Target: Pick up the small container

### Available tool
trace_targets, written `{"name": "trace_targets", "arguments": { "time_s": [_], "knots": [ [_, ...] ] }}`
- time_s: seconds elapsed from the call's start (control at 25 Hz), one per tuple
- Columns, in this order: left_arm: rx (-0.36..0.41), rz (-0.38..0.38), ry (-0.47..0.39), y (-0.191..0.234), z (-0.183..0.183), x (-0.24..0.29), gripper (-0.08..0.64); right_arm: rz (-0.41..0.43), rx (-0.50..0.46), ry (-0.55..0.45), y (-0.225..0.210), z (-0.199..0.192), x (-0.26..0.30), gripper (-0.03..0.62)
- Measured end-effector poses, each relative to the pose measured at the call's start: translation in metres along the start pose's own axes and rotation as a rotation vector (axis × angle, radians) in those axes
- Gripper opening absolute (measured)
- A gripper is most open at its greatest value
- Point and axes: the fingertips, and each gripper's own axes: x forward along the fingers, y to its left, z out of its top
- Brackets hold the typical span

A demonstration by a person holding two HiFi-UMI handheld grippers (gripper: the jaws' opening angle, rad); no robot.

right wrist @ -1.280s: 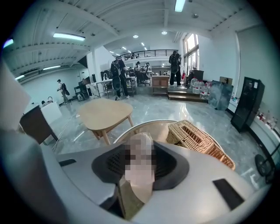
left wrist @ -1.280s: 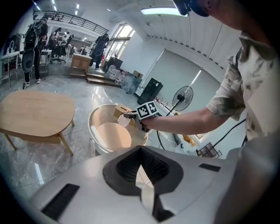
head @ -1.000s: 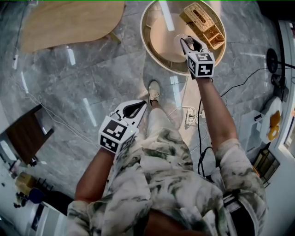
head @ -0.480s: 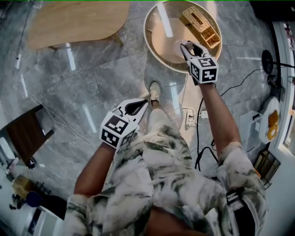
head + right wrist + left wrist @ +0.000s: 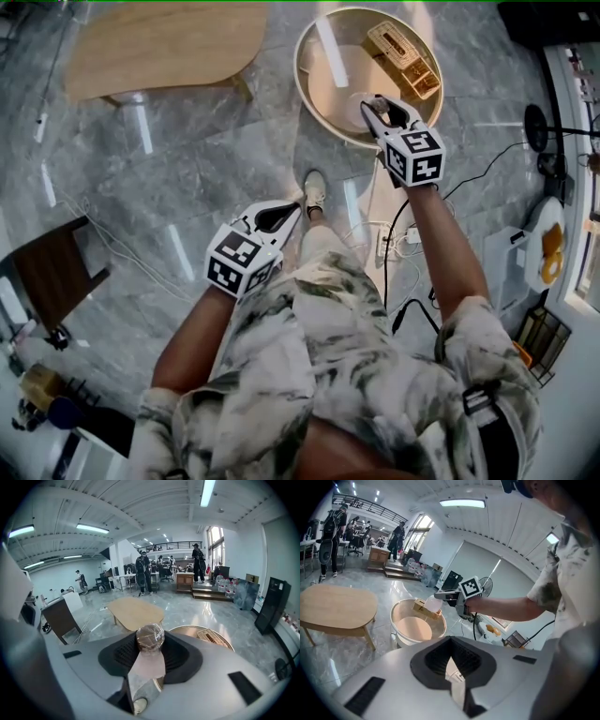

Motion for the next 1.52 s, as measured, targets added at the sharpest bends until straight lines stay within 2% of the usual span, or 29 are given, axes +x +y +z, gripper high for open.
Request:
{"name": "trace_targets", "arguments": {
  "time_s": [0.72,1.52],
  "knots": [
    [0.041,-0.023,-0.024,-0.027,-0.019,-0.044,0.021,0.042,-0.015,-0.01,0.079,0.011,-0.083,0.153],
    [0.044,-0.017,-0.026,-0.038,-0.027,-0.052,0.021,0.052,-0.026,0.008,0.093,0.003,-0.105,0.153]
  ]
}}
